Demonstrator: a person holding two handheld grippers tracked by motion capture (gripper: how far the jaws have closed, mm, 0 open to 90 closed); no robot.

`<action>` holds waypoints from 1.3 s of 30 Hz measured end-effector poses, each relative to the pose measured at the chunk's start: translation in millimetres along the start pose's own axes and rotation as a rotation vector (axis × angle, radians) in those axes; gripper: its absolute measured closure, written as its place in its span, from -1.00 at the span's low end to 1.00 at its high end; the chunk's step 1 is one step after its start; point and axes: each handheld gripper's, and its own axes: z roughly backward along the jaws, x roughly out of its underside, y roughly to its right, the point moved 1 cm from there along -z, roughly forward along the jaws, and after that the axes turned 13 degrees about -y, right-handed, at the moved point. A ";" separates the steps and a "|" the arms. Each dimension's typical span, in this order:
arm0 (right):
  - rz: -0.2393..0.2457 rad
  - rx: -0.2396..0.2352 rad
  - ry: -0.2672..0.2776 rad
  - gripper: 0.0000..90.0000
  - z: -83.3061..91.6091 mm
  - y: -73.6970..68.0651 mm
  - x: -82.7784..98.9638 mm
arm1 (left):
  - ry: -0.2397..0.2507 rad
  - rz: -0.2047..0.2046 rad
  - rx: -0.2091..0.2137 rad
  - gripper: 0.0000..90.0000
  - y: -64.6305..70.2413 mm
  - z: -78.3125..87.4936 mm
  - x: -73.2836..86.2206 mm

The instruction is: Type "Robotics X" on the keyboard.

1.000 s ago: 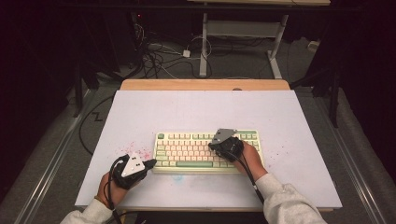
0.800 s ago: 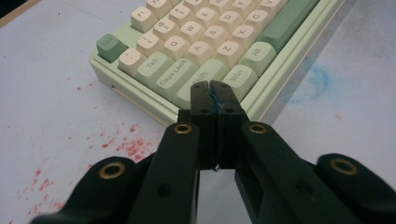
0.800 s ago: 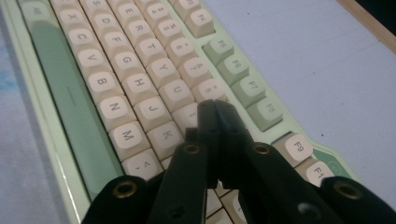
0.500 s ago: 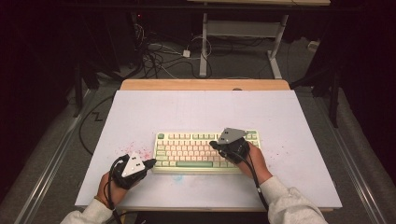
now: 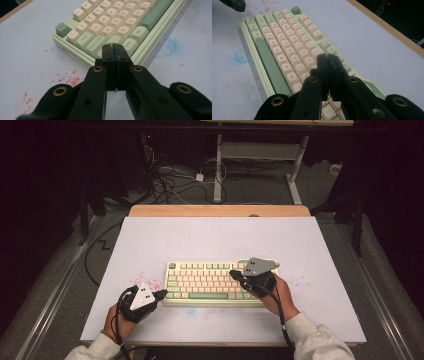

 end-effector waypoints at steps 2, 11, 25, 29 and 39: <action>0.001 -0.002 0.002 0.98 2.3 -0.3 1.2 | 0.001 -0.001 -0.001 0.92 0.0 0.5 -0.2; 0.001 0.007 0.024 0.97 14.7 -3.2 9.1 | 0.023 0.006 0.008 0.92 -0.2 3.6 -1.9; -0.002 0.038 0.048 0.97 40.9 -4.2 31.8 | 0.051 0.030 0.029 0.92 1.2 9.8 -15.4; -0.009 0.047 0.047 0.97 47.9 -4.0 39.0 | 0.058 0.020 0.029 0.92 1.8 9.0 -22.4; -0.023 0.058 0.043 0.98 59.7 -3.6 56.2 | 0.053 -0.017 0.062 0.92 8.6 1.5 -47.1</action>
